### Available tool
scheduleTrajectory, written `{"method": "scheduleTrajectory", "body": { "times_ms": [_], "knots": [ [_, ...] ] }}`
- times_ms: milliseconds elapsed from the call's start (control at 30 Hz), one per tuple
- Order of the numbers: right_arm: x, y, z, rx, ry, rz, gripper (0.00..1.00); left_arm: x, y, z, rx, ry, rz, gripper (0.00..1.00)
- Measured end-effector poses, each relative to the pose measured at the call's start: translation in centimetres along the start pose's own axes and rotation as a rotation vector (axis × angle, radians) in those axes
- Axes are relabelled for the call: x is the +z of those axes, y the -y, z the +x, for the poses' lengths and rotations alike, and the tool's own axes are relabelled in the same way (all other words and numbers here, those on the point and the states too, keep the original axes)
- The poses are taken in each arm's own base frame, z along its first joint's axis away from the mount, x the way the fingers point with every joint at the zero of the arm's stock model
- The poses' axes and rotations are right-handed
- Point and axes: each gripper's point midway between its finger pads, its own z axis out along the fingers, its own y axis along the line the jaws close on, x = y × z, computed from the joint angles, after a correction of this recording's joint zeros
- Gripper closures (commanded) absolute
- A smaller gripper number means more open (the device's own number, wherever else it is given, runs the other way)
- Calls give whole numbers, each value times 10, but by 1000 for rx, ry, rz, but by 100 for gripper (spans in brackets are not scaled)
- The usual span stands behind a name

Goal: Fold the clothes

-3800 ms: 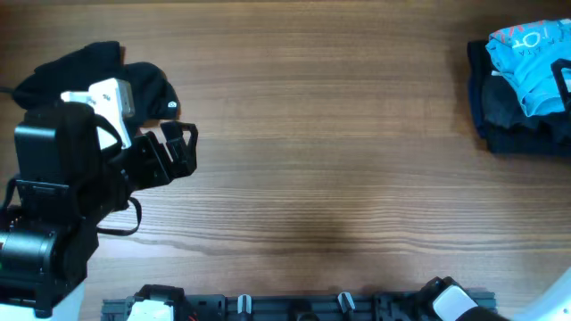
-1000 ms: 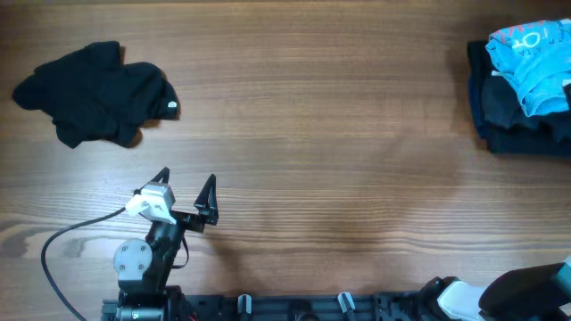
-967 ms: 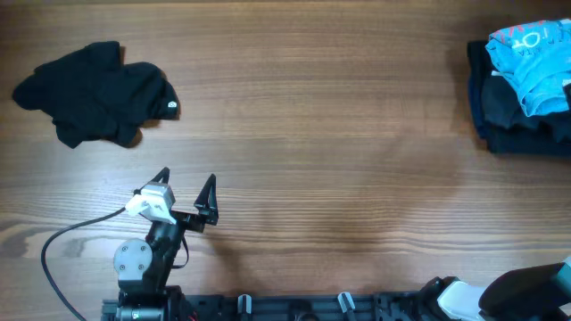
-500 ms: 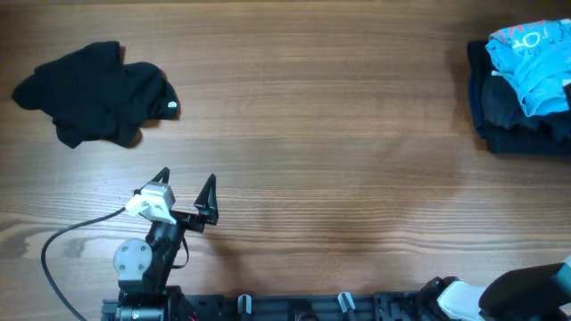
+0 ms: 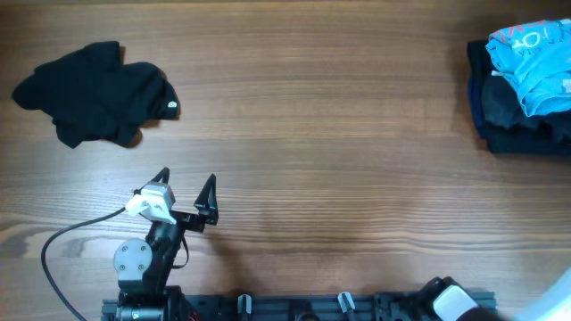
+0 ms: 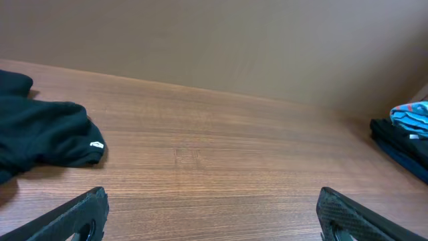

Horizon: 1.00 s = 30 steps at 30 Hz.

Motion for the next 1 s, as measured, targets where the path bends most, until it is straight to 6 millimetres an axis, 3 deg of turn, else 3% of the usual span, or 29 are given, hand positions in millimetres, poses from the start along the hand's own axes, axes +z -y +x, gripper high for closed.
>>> {"method": "scheduleTrajectory", "body": {
  "times_ms": [67, 167, 233, 333, 433, 533, 633, 800, 1000],
  "knots": [
    [-25, -23, 0, -49, 56, -38, 0, 0, 0, 0, 0, 0, 0, 0],
    [-51, -69, 15, -147, 84, -146, 0, 0, 0, 0, 0, 0, 0, 0],
    [-71, -110, 37, -231, 72, -266, 0, 0, 0, 0, 0, 0, 0, 0],
    [-106, -155, 69, -335, 54, -438, 0, 0, 0, 0, 0, 0, 0, 0],
    [-132, -176, 91, -394, 37, -546, 0, 0, 0, 0, 0, 0, 0, 0],
    [-158, -187, 111, -440, 20, -644, 0, 0, 0, 0, 0, 0, 0, 0],
    [-175, -182, 133, -466, 10, -700, 0, 0, 0, 0, 0, 0, 0, 0],
    [-167, -161, 154, -498, 89, -712, 0, 0, 0, 0, 0, 0, 0, 0],
    [-152, -152, 172, -768, 369, -785, 0, 0, 0, 0, 0, 0, 0, 0]
  ]
}}
